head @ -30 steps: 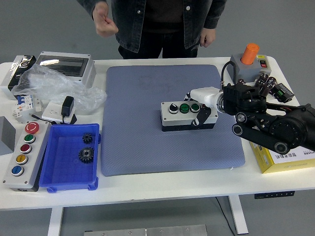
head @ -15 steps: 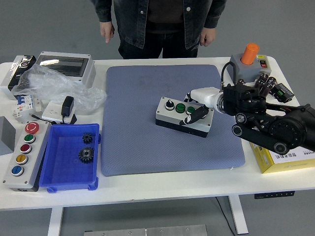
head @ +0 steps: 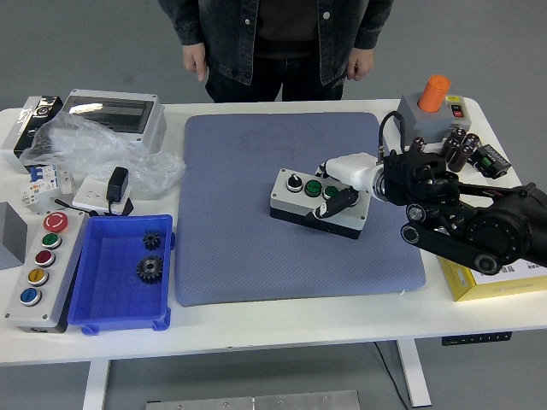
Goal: Pick up the button,place it on the desk,press the button,press the button
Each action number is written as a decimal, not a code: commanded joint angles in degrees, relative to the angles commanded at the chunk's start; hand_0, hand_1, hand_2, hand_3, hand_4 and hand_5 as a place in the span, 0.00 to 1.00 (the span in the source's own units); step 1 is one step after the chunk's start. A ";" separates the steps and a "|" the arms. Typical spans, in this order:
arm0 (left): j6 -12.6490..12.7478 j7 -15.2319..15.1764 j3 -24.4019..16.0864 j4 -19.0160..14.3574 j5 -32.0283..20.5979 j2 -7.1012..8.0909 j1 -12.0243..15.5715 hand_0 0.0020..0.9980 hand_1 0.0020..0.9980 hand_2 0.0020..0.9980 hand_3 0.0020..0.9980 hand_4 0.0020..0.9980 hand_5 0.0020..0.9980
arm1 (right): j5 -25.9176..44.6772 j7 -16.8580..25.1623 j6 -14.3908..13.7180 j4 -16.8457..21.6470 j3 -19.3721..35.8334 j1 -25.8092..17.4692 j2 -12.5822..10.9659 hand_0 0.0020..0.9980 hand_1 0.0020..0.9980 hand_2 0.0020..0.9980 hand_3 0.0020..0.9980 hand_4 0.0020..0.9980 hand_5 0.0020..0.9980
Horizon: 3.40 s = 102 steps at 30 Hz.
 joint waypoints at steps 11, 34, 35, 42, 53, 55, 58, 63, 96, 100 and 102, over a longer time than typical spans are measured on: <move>0.05 -0.30 0.03 0.00 -0.27 0.03 -0.12 0.71 0.76 0.70 0.76 0.81 0.39 | -1.60 -0.23 -1.98 0.29 -1.94 -0.23 0.27 0.72 0.77 0.82 0.81 0.99 0.44; 0.19 -0.45 0.21 -0.01 -0.36 0.04 -0.24 0.72 0.76 0.70 0.76 0.80 0.40 | -4.27 1.40 -4.20 0.61 -3.38 -0.07 0.16 0.42 0.65 0.69 0.70 0.71 0.17; 0.19 -0.45 0.21 -0.01 -0.34 0.04 -0.26 0.72 0.76 0.70 0.76 0.80 0.40 | -4.45 1.54 -4.29 0.62 -3.45 -0.03 0.15 0.42 0.65 0.69 0.70 0.71 0.17; 0.18 -0.46 0.25 -0.01 -0.39 0.08 -0.37 0.72 0.76 0.70 0.76 0.81 0.41 | -5.21 3.58 -5.12 0.50 -4.35 0.28 0.02 0.43 0.66 0.69 0.69 0.68 0.14; 0.17 -0.49 0.31 -0.01 -0.47 0.06 -0.57 0.72 0.76 0.70 0.76 0.81 0.41 | -5.19 6.82 -5.34 0.71 -4.64 1.08 -0.30 0.45 0.66 0.70 0.69 0.66 0.13; 0.18 -0.50 0.29 -0.01 -0.46 0.09 -0.59 0.72 0.76 0.70 0.76 0.81 0.42 | -5.30 7.15 -5.41 0.84 -5.01 1.29 -0.33 0.53 0.68 0.71 0.69 0.66 0.12; 0.18 -0.50 0.29 -0.01 -0.47 0.14 -0.64 0.72 0.76 0.70 0.76 0.81 0.42 | -5.36 7.39 -5.36 0.95 -5.67 1.46 -0.31 0.53 0.68 0.71 0.69 0.66 0.12; 0.19 -0.50 0.23 -0.02 -0.44 0.17 -0.76 0.72 0.76 0.70 0.76 0.81 0.42 | -5.39 7.48 -5.28 0.71 -6.17 1.48 -0.23 0.65 0.71 0.74 0.70 0.67 0.13; -0.31 -0.62 0.36 -0.01 -0.63 0.29 -0.99 0.72 0.76 0.70 0.75 0.81 0.43 | -3.71 7.05 -2.76 -0.72 -5.04 1.58 0.14 0.76 0.75 0.83 0.84 0.91 0.27; -0.37 -0.61 0.50 -0.01 -0.71 0.25 -0.90 0.72 0.76 0.70 0.75 0.81 0.43 | -3.62 6.92 -2.43 -0.78 -4.87 1.61 0.16 0.76 0.75 0.83 0.84 0.91 0.27; -0.41 -0.59 0.54 -0.01 -0.75 0.24 -0.86 0.72 0.76 0.69 0.75 0.81 0.43 | -3.62 6.83 -2.16 -0.81 -4.70 1.64 0.18 0.76 0.75 0.83 0.84 0.92 0.29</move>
